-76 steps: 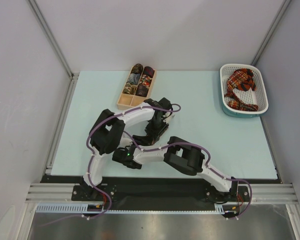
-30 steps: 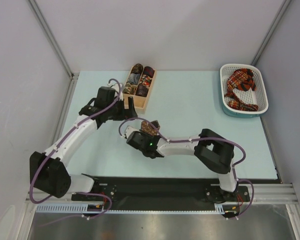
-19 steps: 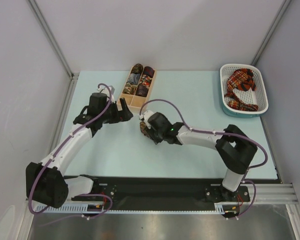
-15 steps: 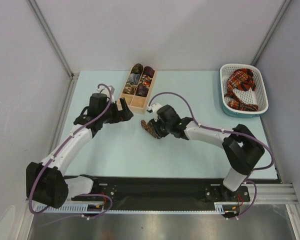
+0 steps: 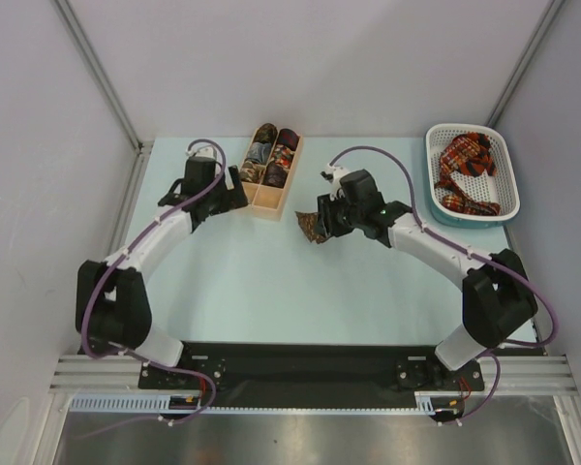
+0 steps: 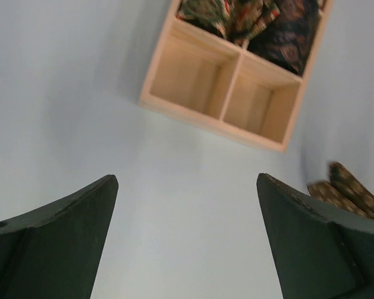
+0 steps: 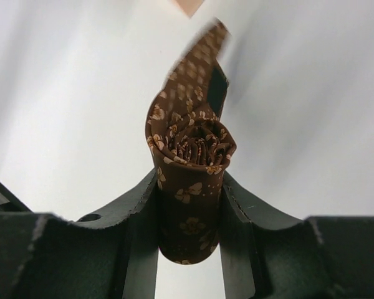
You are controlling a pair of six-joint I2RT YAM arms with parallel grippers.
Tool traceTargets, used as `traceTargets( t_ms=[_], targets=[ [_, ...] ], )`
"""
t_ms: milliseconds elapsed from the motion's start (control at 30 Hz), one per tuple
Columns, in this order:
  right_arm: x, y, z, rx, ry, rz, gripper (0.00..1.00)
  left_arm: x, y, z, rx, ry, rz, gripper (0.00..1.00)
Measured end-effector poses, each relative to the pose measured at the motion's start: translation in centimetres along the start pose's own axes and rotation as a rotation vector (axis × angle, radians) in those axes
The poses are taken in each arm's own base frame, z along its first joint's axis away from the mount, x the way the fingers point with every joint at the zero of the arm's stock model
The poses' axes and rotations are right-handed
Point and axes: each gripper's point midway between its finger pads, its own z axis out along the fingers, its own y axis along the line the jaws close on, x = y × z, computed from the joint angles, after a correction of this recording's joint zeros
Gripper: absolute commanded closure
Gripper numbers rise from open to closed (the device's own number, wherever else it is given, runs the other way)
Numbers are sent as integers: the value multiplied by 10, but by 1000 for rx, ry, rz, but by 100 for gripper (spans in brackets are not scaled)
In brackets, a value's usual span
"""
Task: Roll the ties
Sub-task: Place the rolled tie into the container
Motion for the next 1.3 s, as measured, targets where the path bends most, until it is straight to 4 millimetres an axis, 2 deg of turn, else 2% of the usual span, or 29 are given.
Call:
traceTargets(
  t_ms=[233,367,500,533,633,667,700,767,800,867,900,933,1033,1133,1300],
  targets=[
    [-37,-18,-38,68,-40,57,73,-31,23,63,-119,13,24,10],
    [-48,-34,-55,110,-48,87,73,-32,26,98,-136,50,58,14],
    [-50,-41,-66,134,-36,106,73,-27,29,124,-153,90,87,26],
    [-50,-42,-68,138,-33,109,73,-27,29,128,-156,95,91,27],
    [-48,-46,-71,147,-24,118,73,-21,33,134,-170,116,106,34],
    [-47,-47,-72,151,-19,122,74,-19,35,135,-176,123,109,39],
    [-46,-49,-72,156,-14,127,73,-17,37,136,-181,131,110,48],
    [-43,-54,-74,167,-5,137,73,-12,40,138,-188,146,115,56],
    [-43,-56,-75,173,-1,141,73,-11,41,138,-189,151,117,65],
    [-43,-60,-78,188,3,149,74,-5,44,140,-191,162,117,77],
    [-44,-61,-79,193,4,153,74,-2,45,140,-191,165,121,91],
    [-45,-63,-81,197,4,155,74,-1,44,141,-176,166,135,99],
    [-47,-66,-82,206,12,165,74,5,33,139,-115,165,149,100],
    [-46,-69,-77,210,34,172,75,6,35,136,-122,127,122,100],
    [-38,-72,-65,218,101,185,75,22,36,119,-111,124,130,100]
  ],
)
